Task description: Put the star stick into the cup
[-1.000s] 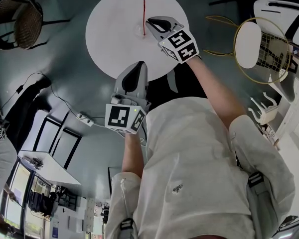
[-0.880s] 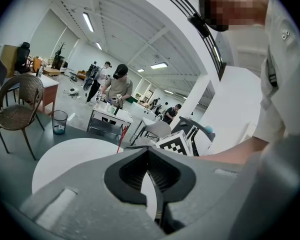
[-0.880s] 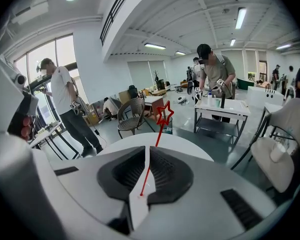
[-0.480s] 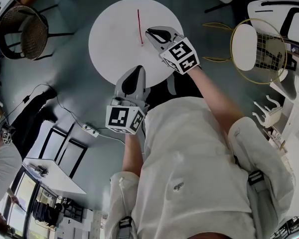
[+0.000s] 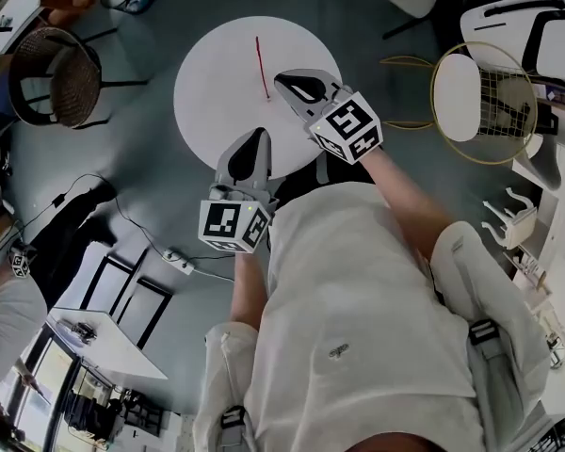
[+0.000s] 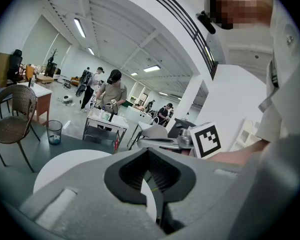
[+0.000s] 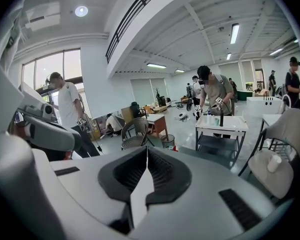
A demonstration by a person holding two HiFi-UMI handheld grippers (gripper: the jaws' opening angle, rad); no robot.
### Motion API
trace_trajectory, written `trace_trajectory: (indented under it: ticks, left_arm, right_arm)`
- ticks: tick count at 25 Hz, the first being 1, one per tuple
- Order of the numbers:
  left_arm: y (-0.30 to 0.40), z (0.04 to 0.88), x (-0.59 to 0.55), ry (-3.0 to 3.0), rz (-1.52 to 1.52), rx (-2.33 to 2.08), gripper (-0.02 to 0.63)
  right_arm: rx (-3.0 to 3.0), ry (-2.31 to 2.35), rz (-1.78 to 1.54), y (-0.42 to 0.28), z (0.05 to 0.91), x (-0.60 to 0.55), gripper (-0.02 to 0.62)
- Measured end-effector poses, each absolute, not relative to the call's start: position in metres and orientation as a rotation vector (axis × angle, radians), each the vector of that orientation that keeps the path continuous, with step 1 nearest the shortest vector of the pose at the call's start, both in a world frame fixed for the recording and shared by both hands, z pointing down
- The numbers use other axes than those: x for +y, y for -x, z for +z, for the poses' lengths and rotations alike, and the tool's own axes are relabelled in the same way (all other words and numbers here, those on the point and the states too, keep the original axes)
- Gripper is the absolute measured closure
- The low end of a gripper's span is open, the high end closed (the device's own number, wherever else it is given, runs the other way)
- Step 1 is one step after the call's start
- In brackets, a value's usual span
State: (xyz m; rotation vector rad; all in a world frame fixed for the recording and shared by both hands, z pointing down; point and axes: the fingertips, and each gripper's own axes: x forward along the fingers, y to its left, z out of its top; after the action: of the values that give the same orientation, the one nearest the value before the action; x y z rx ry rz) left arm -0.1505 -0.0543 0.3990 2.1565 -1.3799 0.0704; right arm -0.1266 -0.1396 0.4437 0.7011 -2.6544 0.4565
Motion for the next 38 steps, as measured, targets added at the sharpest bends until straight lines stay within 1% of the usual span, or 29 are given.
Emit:
trace_trajectory:
  ticks: [10, 15, 21, 28, 38]
  left_arm:
    - [0.16, 0.386, -0.061, -2.178, 0.036, -1.422, 0.597]
    - [0.168, 0.379, -0.063, -2.188, 0.028, -1.442, 0.597]
    - [0.179, 0.374, -0.059, -2.193, 0.018, -1.471, 0.597]
    - [0.18, 0.37, -0.055, -2.208, 0.017, -1.474, 0.597]
    - [0.158, 0.373, -0.045, -2.218, 0.037, -1.49, 0.597]
  right_arm:
    - [-2.704, -0.667, 0.411, 0.121, 0.404, -0.123, 0.586]
    - [-2.707, -0.604, 0.306, 0.115, 0.382, -0.112, 0.586]
    - [-2.78, -0.539, 0.351, 0.102, 0.357, -0.097, 0.588]
    - [-2.779, -0.586, 0.416, 0.087, 0.356, -0.087, 0.588]
    - [-2.786, -0.586, 0.411, 0.062, 0.359, -0.075, 0.588]
